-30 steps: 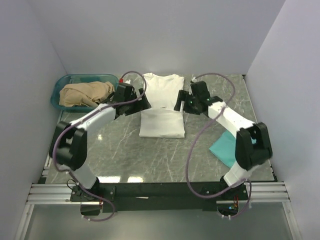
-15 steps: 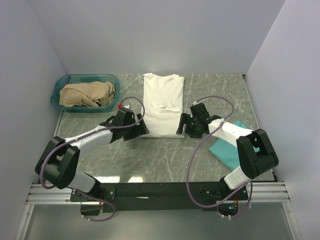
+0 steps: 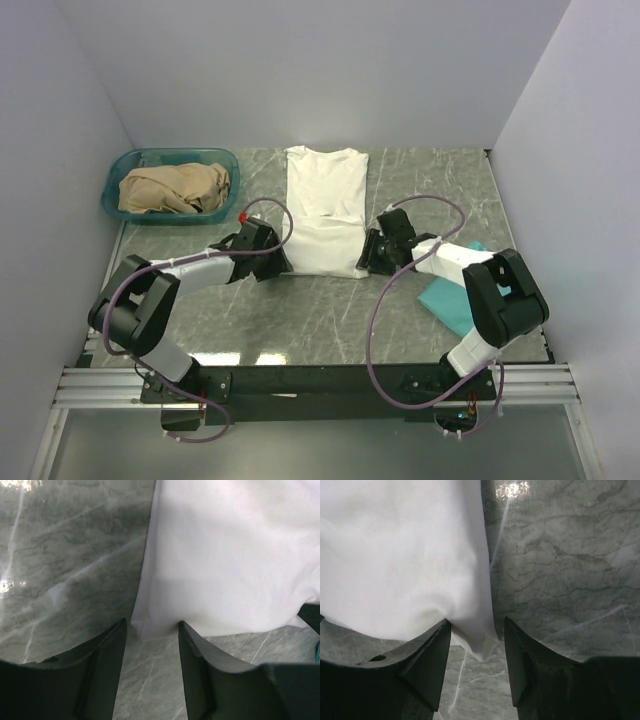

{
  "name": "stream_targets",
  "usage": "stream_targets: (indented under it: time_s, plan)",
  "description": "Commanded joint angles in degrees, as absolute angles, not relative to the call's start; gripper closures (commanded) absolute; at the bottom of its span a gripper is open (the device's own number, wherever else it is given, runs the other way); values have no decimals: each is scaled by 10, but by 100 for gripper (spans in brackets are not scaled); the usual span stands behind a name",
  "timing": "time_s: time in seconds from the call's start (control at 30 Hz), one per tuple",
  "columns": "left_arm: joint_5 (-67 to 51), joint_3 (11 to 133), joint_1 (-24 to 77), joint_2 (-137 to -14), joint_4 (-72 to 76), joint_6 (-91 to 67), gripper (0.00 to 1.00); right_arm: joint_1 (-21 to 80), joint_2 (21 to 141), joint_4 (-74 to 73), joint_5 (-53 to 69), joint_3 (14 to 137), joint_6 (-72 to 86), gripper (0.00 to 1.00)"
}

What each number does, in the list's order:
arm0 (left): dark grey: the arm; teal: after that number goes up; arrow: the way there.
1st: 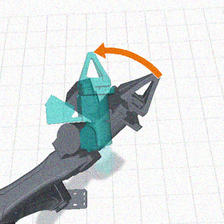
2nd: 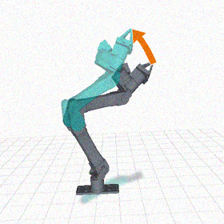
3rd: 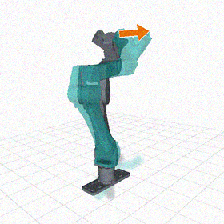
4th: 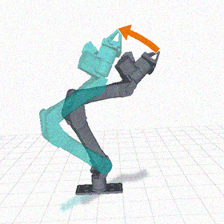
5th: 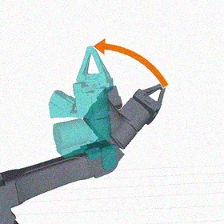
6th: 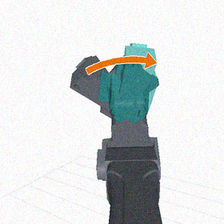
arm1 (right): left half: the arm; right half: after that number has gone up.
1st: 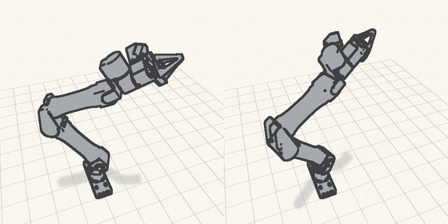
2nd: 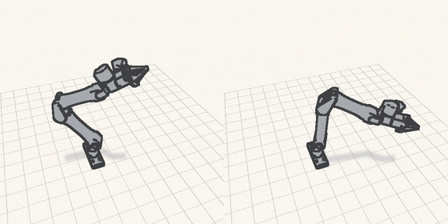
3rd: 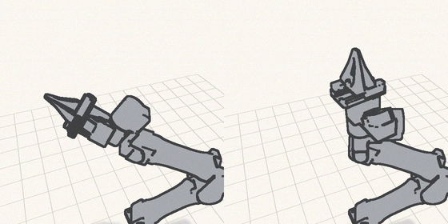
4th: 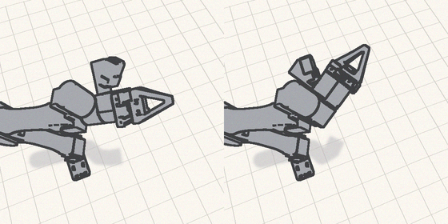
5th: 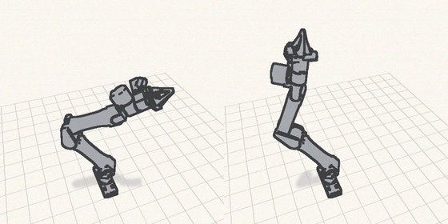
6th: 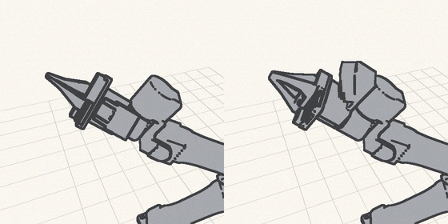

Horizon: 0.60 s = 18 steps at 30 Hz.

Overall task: Fold and stack the t-shirts
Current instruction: Fold the tshirt

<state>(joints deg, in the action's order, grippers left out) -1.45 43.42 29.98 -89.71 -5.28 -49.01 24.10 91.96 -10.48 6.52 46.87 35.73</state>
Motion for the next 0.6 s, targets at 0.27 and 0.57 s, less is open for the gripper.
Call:
stream_targets:
  time_s: [0.27, 0.57]
  plan:
    - [-26, 425, 303, -942, -47, -486, 99, 258, 933, -98, 57, 428, 361, 73]
    - [-3, 328, 349, -819, -105, -525, 99, 316, 808, -124, 44, 324, 385, 87]
